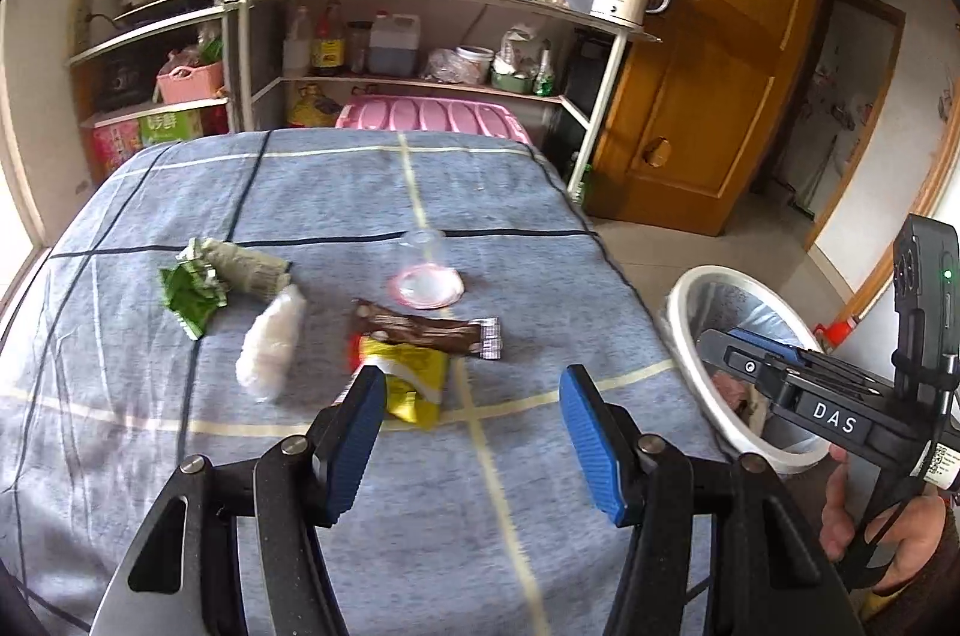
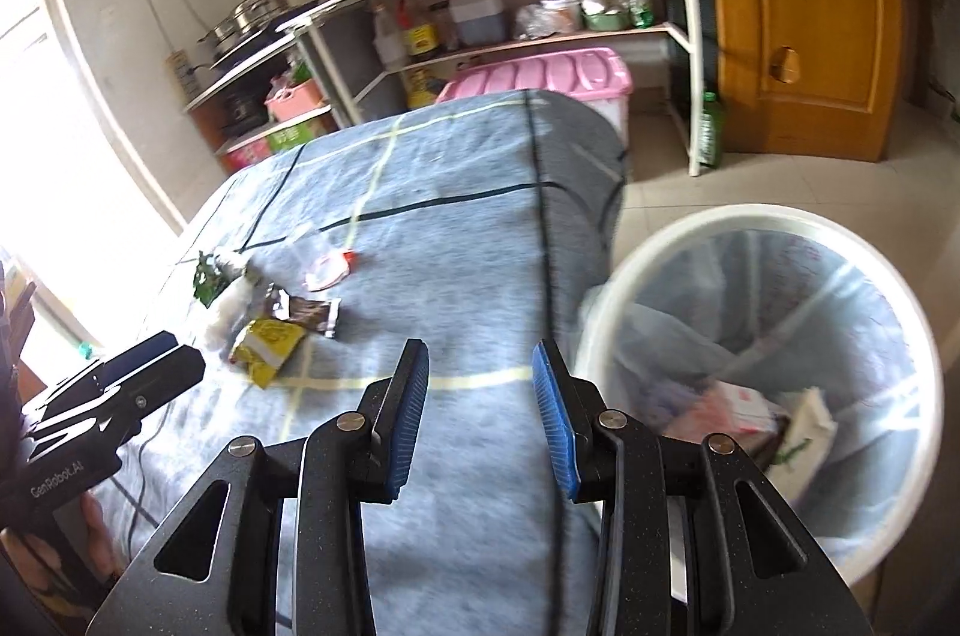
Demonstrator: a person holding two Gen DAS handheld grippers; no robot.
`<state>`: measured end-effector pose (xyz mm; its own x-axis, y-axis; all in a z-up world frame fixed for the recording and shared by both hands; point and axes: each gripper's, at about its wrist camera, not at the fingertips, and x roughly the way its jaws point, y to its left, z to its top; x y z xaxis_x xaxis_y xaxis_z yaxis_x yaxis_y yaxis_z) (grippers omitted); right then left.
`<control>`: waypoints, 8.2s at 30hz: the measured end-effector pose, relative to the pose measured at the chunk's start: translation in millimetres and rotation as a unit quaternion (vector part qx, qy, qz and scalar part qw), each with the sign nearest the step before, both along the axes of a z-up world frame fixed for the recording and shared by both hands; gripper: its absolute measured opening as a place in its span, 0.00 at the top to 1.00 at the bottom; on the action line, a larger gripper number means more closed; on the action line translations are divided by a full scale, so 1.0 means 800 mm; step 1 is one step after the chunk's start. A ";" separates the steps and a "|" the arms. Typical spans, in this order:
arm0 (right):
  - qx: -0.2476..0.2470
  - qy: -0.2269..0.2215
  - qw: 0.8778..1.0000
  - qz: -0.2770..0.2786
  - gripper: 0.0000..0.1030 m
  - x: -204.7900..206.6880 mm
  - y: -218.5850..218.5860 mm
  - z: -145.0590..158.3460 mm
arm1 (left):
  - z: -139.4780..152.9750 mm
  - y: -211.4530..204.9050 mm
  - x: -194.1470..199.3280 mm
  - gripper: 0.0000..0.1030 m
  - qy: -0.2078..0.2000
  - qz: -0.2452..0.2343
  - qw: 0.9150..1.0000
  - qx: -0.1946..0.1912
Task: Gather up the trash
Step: 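Move both tools back over the table toward the white plastic bag, then grasp the white plastic bag with the left tool while the right tool grasps another chocolate wrapper, then carry the white bag and chocolate wrapper over the bin and open both tools, then move both tools back over the table toward the green and yellow wrappers, then grasp the green snack wrapper with the left tool while the right tool grasps the yellow snack bag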
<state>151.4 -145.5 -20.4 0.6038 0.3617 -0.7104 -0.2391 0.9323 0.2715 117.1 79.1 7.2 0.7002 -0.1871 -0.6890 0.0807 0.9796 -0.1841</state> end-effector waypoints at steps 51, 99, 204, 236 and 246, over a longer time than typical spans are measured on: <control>-0.059 0.009 0.982 0.179 0.92 0.040 0.169 -0.054 | -0.086 0.135 0.075 0.66 0.077 0.068 0.994 -0.023; 0.025 -0.049 0.998 0.029 0.92 -0.051 -0.015 0.014 | 0.007 -0.051 0.006 0.67 -0.002 -0.059 0.998 -0.021; -0.008 0.003 0.987 0.162 0.45 -0.007 0.160 -0.022 | -0.031 0.170 0.015 0.42 0.027 0.114 0.992 -0.036; -0.036 0.025 0.983 0.181 0.35 0.026 0.207 -0.052 | -0.073 0.214 0.125 0.47 0.063 0.152 0.984 -0.065; -0.024 0.026 0.984 0.173 0.52 0.025 0.202 -0.053 | -0.070 0.214 0.115 0.59 0.056 0.158 0.984 -0.059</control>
